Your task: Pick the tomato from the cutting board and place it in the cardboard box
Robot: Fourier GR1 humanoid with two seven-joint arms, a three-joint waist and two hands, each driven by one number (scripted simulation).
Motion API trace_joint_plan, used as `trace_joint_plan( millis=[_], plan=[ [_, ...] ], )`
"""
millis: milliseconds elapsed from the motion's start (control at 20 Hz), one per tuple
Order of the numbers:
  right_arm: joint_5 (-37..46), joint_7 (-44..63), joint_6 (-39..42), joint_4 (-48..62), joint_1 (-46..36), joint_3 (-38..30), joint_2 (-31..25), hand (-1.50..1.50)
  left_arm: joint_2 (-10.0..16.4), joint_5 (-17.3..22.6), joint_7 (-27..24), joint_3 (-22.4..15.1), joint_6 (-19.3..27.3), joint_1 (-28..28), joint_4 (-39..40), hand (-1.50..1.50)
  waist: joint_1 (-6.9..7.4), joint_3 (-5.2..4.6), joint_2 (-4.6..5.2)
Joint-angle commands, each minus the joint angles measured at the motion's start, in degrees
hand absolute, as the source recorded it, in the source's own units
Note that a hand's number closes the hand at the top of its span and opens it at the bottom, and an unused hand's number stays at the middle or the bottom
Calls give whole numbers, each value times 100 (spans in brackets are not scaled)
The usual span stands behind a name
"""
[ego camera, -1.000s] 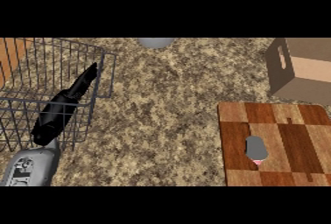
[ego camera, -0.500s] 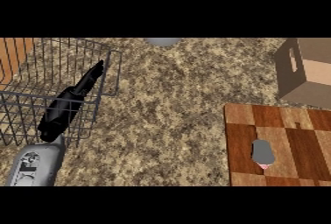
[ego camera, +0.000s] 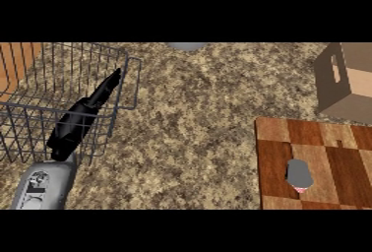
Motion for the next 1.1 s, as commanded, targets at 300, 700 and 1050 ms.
trace_joint_plan(
  millis=[300, 700, 1050],
  plan=[
    [-528, -1768, 660, 804, -434, -70, 296, -150, 45, -3, -51, 134, 12, 89, 112, 0, -47, 13, -21],
    [-2604, -384, 2248, 2015, -946, -1660, 710, -150, 18, -48, -114, 153, 31, 90, 102, 0, -99, 18, -49],
    [-3305, 729, 2648, 2563, -1208, -2312, 272, -150, 15, 31, -67, 194, -61, -89, 59, 0, -56, 46, 60]
  ],
)
